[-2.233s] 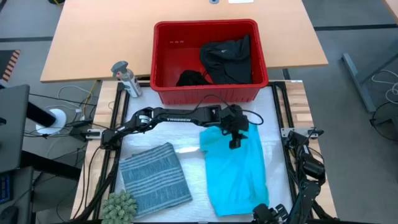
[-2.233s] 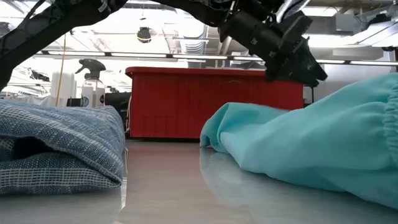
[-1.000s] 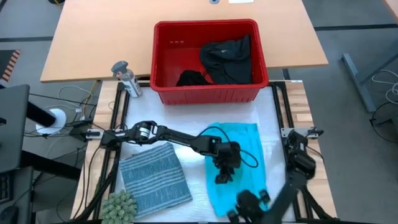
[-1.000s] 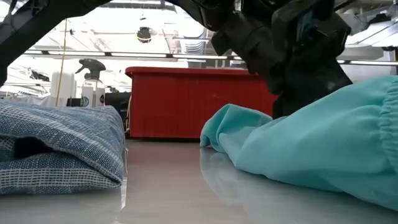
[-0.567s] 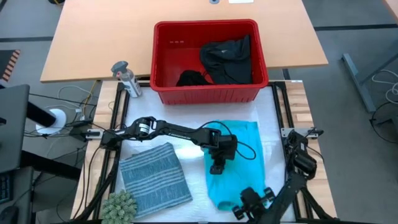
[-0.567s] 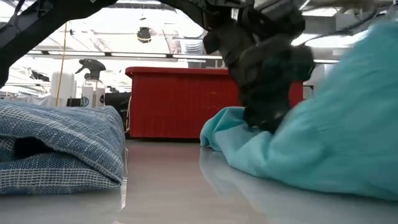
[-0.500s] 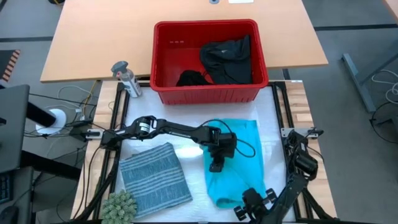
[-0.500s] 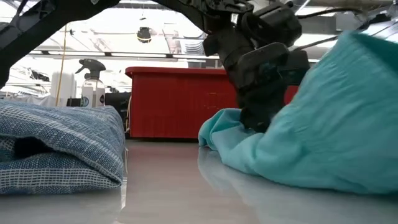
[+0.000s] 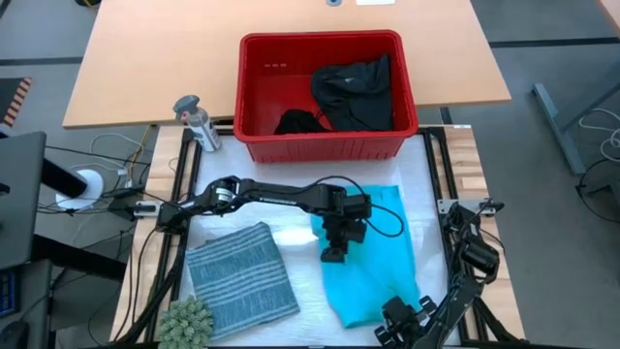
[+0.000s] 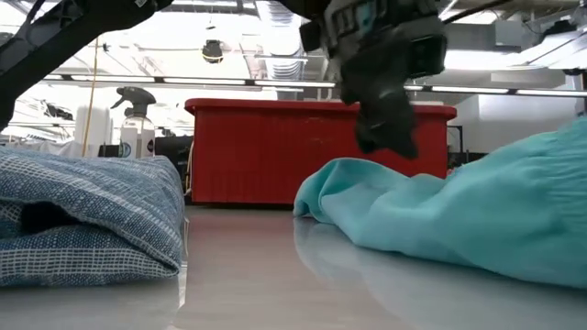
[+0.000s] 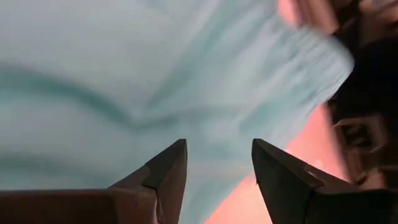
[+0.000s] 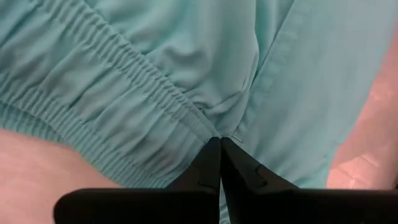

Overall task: Fold Laundry from Bin
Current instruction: Fold the light blue shorts from the red organizer bin

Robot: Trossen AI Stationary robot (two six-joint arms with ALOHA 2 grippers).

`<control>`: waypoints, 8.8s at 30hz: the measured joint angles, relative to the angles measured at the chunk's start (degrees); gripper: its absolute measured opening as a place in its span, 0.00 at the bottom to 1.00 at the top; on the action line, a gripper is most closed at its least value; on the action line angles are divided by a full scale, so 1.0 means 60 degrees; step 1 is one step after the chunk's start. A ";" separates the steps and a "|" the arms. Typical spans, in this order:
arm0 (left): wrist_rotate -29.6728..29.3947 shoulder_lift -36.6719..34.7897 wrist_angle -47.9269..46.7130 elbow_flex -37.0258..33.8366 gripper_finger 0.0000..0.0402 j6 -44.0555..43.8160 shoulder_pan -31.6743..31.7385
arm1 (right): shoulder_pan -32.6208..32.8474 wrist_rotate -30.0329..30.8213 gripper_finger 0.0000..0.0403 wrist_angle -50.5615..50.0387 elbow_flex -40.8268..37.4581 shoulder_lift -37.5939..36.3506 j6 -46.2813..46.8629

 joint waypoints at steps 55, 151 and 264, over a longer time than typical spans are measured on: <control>-0.3575 -0.6452 1.1915 -1.2823 0.59 -0.1149 0.2358 | 0.0559 0.0185 0.08 0.0587 -0.0084 0.0018 0.0298; -0.3011 -0.6044 1.2662 -1.0566 0.32 -0.3034 -0.0591 | 0.0654 0.1494 0.11 -0.0324 0.1451 0.0091 -0.0034; -0.8415 -0.5058 0.6001 -0.7934 0.53 0.1490 -0.4730 | 0.1852 0.3430 0.23 0.2722 -0.4011 -0.8848 -0.6527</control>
